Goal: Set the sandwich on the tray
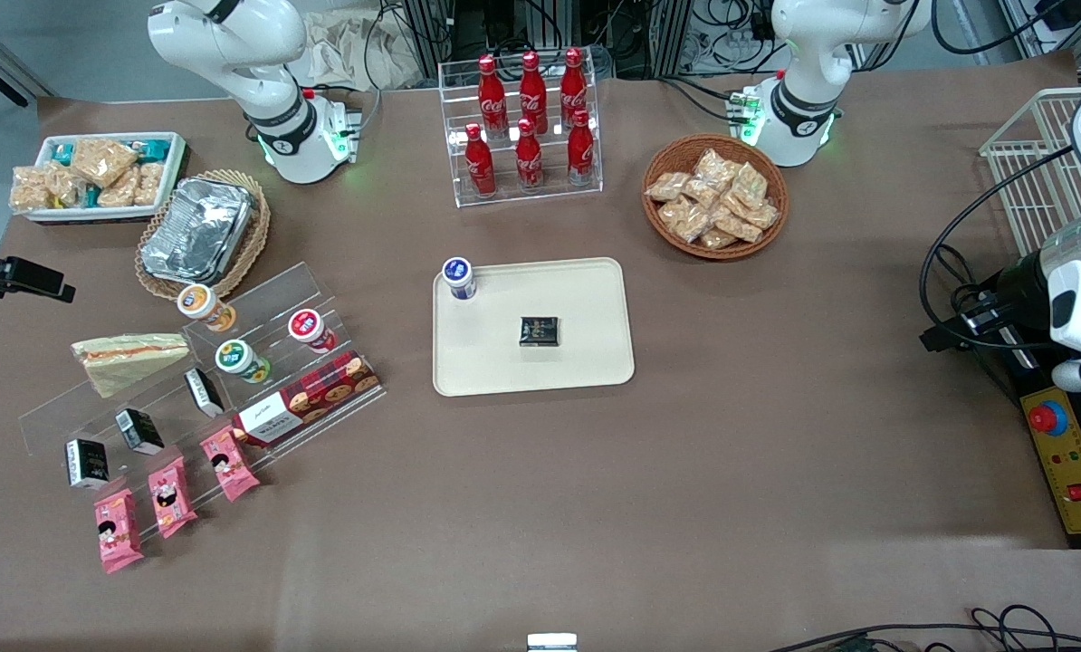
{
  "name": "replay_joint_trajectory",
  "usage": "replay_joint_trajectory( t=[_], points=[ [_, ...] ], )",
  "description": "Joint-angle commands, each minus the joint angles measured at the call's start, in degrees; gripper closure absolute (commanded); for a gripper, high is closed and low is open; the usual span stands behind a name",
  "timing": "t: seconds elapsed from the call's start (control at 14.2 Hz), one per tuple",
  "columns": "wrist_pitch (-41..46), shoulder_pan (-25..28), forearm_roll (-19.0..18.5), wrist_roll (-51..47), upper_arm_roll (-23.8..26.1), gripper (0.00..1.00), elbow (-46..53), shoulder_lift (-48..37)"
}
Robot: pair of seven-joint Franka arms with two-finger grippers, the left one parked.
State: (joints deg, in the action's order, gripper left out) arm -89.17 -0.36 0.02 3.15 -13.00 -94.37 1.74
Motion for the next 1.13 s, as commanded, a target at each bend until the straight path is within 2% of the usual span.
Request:
replay_joint_trajectory(
  t=[0.0, 0.14, 0.42, 0.63, 1.06],
  points=[
    [-4.15, -0.87, 1.29, -10.49, -1.14, 0.01, 0.42, 1.77],
    [-5.57, -0.87, 1.47, -13.42, -2.46, 0.01, 0.06, 3.7],
    [-14.78, -0.87, 1.56, -19.56, -5.89, 0.02, -3.87, 7.67],
    [-21.47, 0.27, 1.56, -29.38, -5.81, 0.01, -9.32, 8.11],
    [-23.68, 0.62, 1.56, -37.32, -5.54, 0.01, -14.16, 7.41]
  ],
)
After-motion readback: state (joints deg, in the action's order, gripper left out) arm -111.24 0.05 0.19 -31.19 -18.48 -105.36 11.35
